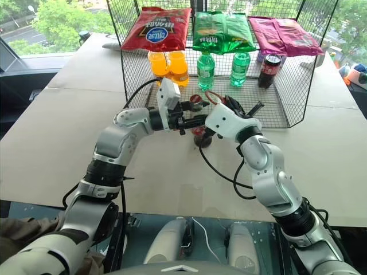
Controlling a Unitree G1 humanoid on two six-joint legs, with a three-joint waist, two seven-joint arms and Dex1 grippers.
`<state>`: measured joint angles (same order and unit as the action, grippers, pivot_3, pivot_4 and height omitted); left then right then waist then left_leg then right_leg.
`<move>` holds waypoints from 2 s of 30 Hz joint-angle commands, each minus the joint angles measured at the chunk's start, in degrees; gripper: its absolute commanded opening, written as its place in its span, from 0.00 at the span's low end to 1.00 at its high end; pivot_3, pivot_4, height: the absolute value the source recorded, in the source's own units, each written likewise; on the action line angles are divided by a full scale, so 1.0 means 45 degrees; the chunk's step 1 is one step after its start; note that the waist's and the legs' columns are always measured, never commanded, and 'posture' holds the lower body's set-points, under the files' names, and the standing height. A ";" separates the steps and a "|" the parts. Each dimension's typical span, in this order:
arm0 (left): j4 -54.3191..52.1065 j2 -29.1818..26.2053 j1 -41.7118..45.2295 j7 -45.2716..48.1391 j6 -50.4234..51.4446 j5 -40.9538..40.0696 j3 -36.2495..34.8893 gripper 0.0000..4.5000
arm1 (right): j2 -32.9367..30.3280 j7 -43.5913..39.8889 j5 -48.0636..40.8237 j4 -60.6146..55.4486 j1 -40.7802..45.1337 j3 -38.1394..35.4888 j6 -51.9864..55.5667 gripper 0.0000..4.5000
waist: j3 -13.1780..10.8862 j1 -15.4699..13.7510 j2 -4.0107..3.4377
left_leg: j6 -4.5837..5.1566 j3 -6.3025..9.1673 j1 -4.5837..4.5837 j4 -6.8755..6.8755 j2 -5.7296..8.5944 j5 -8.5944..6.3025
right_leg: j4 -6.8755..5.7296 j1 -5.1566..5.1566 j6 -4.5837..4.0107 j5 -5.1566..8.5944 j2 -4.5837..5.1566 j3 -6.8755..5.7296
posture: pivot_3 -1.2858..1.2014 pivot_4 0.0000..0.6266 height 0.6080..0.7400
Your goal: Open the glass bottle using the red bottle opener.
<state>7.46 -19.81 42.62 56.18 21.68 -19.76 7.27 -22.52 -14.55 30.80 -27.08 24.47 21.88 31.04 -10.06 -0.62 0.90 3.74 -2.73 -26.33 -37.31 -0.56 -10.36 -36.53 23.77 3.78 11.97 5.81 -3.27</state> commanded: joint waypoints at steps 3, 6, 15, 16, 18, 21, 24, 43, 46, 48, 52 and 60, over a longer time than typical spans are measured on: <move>-0.0381 -0.0132 0.0393 -0.0116 -0.0183 -0.0063 -0.0318 0.72 | 0.0147 -0.0122 0.0240 -0.0204 0.0183 -0.0477 -0.0361 0.00 | 0.0000 0.0003 0.0000 | 0.0000 0.0001 0.0000 0.0000 -0.0002 0.0000 | -0.0002 0.0001 -0.0001 0.0000 0.0000 0.0000 | 0.52 0.24 1.00; -0.0537 -0.0172 0.0324 -0.0186 -0.0142 -0.0019 -0.0233 0.97 | 0.0178 -0.0178 0.0239 -0.0170 0.0174 -0.0543 -0.0417 0.00 | 0.0000 -0.0003 0.0000 | -0.0001 0.0001 0.0000 0.0000 -0.0002 0.0001 | -0.0003 0.0000 -0.0001 -0.0001 0.0000 0.0000 | 0.52 0.24 1.00; -0.0915 -0.0279 0.0074 -0.0490 -0.0002 -0.0064 -0.0232 0.99 | 0.0205 -0.0350 0.0326 -0.0150 0.0105 -0.0742 -0.0555 0.00 | 0.0000 -0.0005 0.0000 | -0.0001 0.0002 0.0000 -0.0001 -0.0002 0.0001 | -0.0003 0.0000 -0.0001 -0.0001 0.0001 0.0000 | 0.52 0.24 1.00; -0.0943 -0.0298 0.0043 -0.0495 -0.0004 -0.0069 -0.0237 0.99 | 0.0217 -0.0363 0.0351 -0.0157 0.0098 -0.0750 -0.0566 0.00 | 0.0000 -0.0003 0.0000 | -0.0001 0.0001 0.0001 -0.0001 -0.0002 0.0001 | -0.0003 0.0000 -0.0001 -0.0001 0.0001 0.0001 | 0.52 0.24 1.00; -0.0997 -0.0377 -0.0052 -0.0460 -0.0045 -0.0081 -0.0266 0.99 | 0.0236 -0.0385 0.0387 -0.0153 0.0099 -0.0778 -0.0591 0.00 | 0.0000 0.0003 0.0000 | -0.0002 0.0002 0.0001 -0.0001 -0.0002 0.0001 | -0.0004 0.0000 -0.0002 -0.0001 0.0000 0.0001 | 0.52 0.24 1.00; -0.1023 -0.0506 -0.0162 -0.0403 -0.0094 -0.0081 -0.0283 0.82 | 0.0245 -0.0433 0.0418 -0.0132 0.0091 -0.0850 -0.0627 0.00 | 0.0000 0.0007 0.0000 | -0.0002 0.0001 0.0002 0.0000 -0.0002 0.0001 | -0.0005 0.0001 -0.0001 0.0000 0.0000 0.0001 | 0.52 0.24 1.00; -0.1086 -0.0655 -0.0288 -0.0339 -0.0146 -0.0085 -0.0307 0.65 | 0.0250 -0.0481 0.0452 -0.0132 0.0064 -0.0923 -0.0650 0.00 | 0.0000 0.0002 0.0000 | -0.0003 0.0001 0.0002 -0.0001 -0.0003 0.0001 | -0.0005 0.0000 -0.0001 0.0000 0.0000 0.0001 | 0.52 0.24 1.00; -0.1230 -0.0547 -0.0446 -0.0352 -0.0234 -0.0094 -0.0199 0.47 | 0.0263 -0.0582 0.0578 -0.0057 0.0058 -0.1033 -0.0844 0.00 | 0.0000 0.0001 0.0000 | -0.0004 0.0001 0.0003 -0.0001 -0.0003 0.0002 | -0.0006 0.0001 -0.0002 0.0000 0.0000 0.0001 | 0.52 0.24 1.00; -0.1224 -0.0567 -0.0433 -0.0369 -0.0267 -0.0067 -0.0166 0.35 | 0.0244 -0.0614 0.0620 -0.0088 0.0068 -0.1015 -0.0935 0.00 | 0.0001 -0.0001 -0.0001 | -0.0004 -0.0002 0.0010 0.0000 -0.0004 0.0002 | -0.0007 -0.0002 -0.0002 0.0000 0.0001 0.0004 | 0.52 0.24 1.00; -0.1233 -0.0580 -0.0437 -0.0374 -0.0271 -0.0055 -0.0152 0.34 | 0.0226 -0.0639 0.0679 -0.0114 0.0052 -0.0968 -0.1009 0.00 | 0.0000 0.0000 -0.0001 | -0.0004 -0.0002 0.0011 0.0000 -0.0004 0.0002 | -0.0010 -0.0002 -0.0002 0.0000 0.0001 0.0004 | 0.52 0.24 1.00; -0.1267 -0.0596 -0.0449 -0.0365 -0.0257 -0.0056 -0.0140 0.34 | 0.0302 -0.0645 0.0877 -0.0102 -0.0042 -0.0759 -0.1160 0.00 | 0.0001 -0.0002 -0.0001 | -0.0006 -0.0001 0.0013 -0.0001 -0.0004 0.0003 | -0.0014 -0.0002 -0.0002 0.0000 0.0001 0.0004 | 0.52 0.24 1.00; -0.1237 -0.0622 -0.0434 -0.0407 -0.0260 0.0005 -0.0129 0.34 | 0.1190 -0.0566 0.1192 0.0068 -0.0210 -0.0061 -0.1233 0.00 | 0.0001 0.0005 -0.0001 | -0.0013 -0.0001 0.0025 -0.0001 -0.0005 0.0008 | -0.0029 -0.0003 -0.0003 0.0003 0.0000 0.0006 | 0.52 0.24 1.00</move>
<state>3.21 -22.29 40.23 54.92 21.02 -20.32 7.02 -17.69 -17.06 35.67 -25.75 23.79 20.37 26.65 -10.05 -0.60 0.89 3.67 -2.73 -26.20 -37.31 -0.58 -10.32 -36.68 23.76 3.82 12.02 5.81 -3.24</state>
